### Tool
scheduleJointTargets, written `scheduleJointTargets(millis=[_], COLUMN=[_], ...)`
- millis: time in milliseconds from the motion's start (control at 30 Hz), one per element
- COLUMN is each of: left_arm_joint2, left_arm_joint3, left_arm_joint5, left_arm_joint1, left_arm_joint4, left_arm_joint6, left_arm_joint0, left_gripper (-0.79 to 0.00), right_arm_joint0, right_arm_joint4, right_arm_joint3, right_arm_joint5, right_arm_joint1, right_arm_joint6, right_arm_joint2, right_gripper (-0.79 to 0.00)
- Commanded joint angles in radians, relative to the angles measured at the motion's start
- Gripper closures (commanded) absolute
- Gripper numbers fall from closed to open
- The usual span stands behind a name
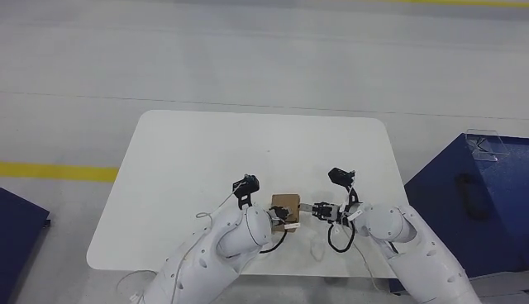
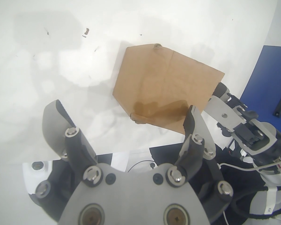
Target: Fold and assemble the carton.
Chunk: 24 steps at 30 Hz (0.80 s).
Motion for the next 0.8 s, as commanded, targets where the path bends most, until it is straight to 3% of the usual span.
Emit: scheduleJointTargets(millis=[0,767], left_arm_joint2=[-0.001,-0.036], left_arm_joint3=[-0.003,-0.029], left_arm_joint5=[0.0,0.009], left_arm_joint1=[0.0,0.01], left_arm_joint4=[0.0,0.048], left_arm_joint6=[0.0,-0.023], left_arm_joint0=[0.002,0.025], left_gripper=[-0.785,-0.785], right_arm_joint0=[0.003,-0.011], right_arm_joint4=[-0.002,-0.037], right_arm_joint3=[0.004,-0.016], right_arm_joint5=[-0.001,-0.015], right_arm_joint1=[-0.002,-0.009], right_arm_joint6=[-0.001,-0.005], right_arm_joint2=[-0.005,-0.004], right_gripper=[-0.785,-0.785])
